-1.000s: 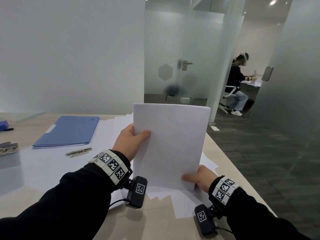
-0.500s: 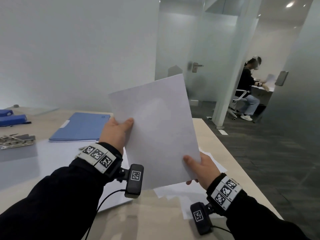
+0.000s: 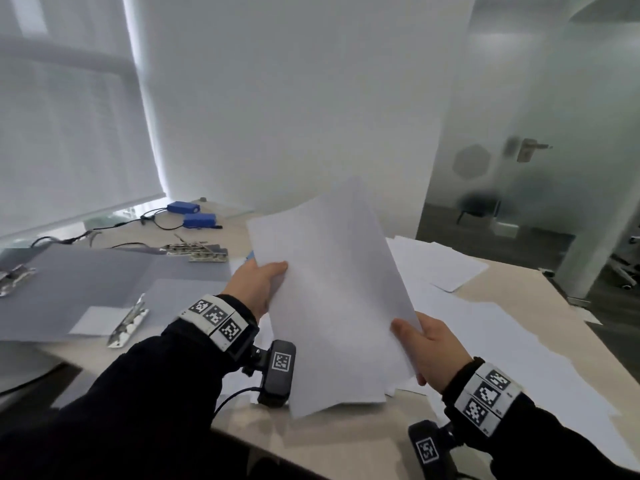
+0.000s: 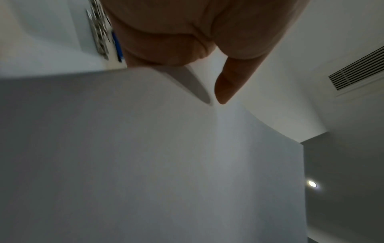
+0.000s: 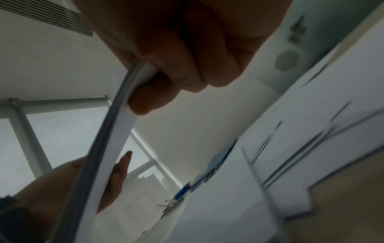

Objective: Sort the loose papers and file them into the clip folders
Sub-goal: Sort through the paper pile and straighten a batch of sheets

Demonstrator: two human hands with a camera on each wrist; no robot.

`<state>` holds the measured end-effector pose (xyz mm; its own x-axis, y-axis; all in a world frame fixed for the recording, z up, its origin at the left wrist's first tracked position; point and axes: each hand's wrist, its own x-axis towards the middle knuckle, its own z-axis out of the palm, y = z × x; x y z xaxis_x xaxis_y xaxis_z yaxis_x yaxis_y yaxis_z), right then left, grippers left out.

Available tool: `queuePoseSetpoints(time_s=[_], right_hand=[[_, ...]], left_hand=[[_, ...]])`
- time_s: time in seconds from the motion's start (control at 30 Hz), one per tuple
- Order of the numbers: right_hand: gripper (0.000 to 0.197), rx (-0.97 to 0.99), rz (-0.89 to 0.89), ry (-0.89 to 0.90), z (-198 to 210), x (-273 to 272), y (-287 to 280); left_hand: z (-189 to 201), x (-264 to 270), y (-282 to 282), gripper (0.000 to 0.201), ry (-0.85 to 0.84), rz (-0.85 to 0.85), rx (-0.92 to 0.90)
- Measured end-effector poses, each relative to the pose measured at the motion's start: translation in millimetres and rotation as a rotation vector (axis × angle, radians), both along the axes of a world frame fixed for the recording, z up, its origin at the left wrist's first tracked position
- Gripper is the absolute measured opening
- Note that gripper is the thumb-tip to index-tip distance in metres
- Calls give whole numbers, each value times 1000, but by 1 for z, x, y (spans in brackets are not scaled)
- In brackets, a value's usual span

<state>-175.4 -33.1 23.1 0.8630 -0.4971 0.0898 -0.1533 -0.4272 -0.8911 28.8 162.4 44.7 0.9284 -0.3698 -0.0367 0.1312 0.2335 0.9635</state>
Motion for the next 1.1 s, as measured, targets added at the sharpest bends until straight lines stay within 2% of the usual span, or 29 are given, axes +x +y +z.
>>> queuePoseSetpoints(time_s=[0.1,0.17,0.27,0.4,0.5,0.6,0.73,0.87,1.03,1.1], right_hand=[[23,114,15,4,-9,31,16],[21,217,-5,12,-16,54,29],[23,336,-22,40,-25,88,51],[26,385,-17,102,-39,124,85],[26,384,-11,138,-47,143,108],[27,377,-8,154,-52,157,124],[28,353,-5,175,-51,169,138],[26,307,3,206,-53,172,144],[29,275,22,303,-56,172,150],[29,253,34,317,-56,169,153]], left_hand=[[-14,16,50,33,-3,33,180],[-24,27,88,37,-101,166,372],[-39,38,146,28,-235,322,655],[-65,49,211,37,-152,441,942],[-78,49,237,52,-49,351,1079],[-86,42,239,61,-60,234,1149],[-88,33,233,59,-152,182,1202],[-91,31,233,60,-170,119,1193],[-97,31,237,47,-167,88,1126],[-100,32,238,34,-209,92,1121]])
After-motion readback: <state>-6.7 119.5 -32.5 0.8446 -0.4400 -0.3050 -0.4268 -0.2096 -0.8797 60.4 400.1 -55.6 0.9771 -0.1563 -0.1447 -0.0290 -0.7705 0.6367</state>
